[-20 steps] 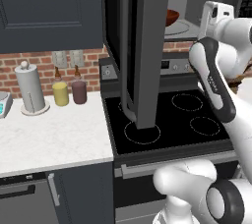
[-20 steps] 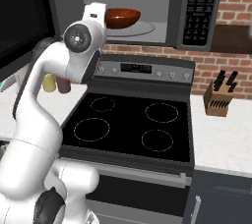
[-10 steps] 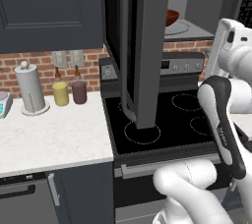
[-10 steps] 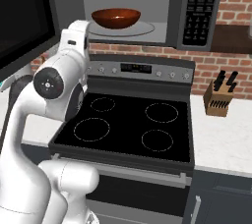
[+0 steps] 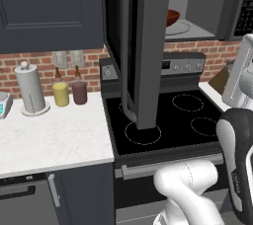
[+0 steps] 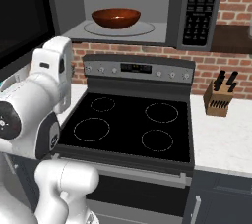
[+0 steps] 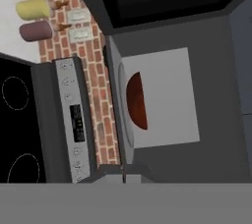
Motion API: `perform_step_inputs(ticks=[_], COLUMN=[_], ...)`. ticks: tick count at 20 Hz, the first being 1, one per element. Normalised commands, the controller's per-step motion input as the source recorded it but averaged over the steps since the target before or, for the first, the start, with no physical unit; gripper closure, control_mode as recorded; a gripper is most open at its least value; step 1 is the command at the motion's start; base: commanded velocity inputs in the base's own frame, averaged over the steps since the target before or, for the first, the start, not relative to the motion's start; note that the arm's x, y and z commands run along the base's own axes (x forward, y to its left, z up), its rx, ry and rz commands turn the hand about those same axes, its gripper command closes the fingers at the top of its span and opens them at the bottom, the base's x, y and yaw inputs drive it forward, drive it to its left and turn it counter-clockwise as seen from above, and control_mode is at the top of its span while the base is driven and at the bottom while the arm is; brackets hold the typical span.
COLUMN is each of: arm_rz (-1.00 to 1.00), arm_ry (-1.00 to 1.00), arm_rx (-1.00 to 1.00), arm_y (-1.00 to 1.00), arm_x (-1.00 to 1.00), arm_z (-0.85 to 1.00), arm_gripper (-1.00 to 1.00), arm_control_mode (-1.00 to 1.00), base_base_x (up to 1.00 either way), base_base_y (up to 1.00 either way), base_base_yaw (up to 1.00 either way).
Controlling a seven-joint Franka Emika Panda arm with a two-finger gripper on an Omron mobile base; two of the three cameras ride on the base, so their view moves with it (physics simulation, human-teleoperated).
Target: Open the microwave, place the bowl with waffle inside the microwave, then close the microwave door and turn it on.
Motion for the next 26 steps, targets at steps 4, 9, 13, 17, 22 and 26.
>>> perform_step_inputs(ticks=[4, 9, 13, 17, 22, 26], arm_rz=[-0.12, -0.07, -0.07, -0.06, -0.05, -0.07], arm_ry=[0.12, 0.14, 0.18, 0.15, 0.0, -0.14], arm_rx=[-0.01, -0.02, 0.0, 0.0, -0.06, -0.05], arm_y=[0.33, 0.41, 0.31, 0.41, 0.69, 0.66], arm_x=[-1.0, -1.0, -0.95, -0.79, -0.45, -0.15], arm_z=[0.0, 0.0, 0.0, -0.01, -0.13, 0.0], arm_gripper=[1.0, 1.0, 1.0, 1.0, 1.0, 1.0], arm_control_mode=[-1.0, -1.0, -1.0, -1.0, -1.0, -1.0], base_base_x=[0.0, 0.0, 0.0, 0.0, 0.0, 0.0], base_base_y=[0.0, 0.0, 0.0, 0.0, 0.0, 0.0], base_base_yaw=[0.0, 0.0, 0.0, 0.0, 0.0, 0.0])
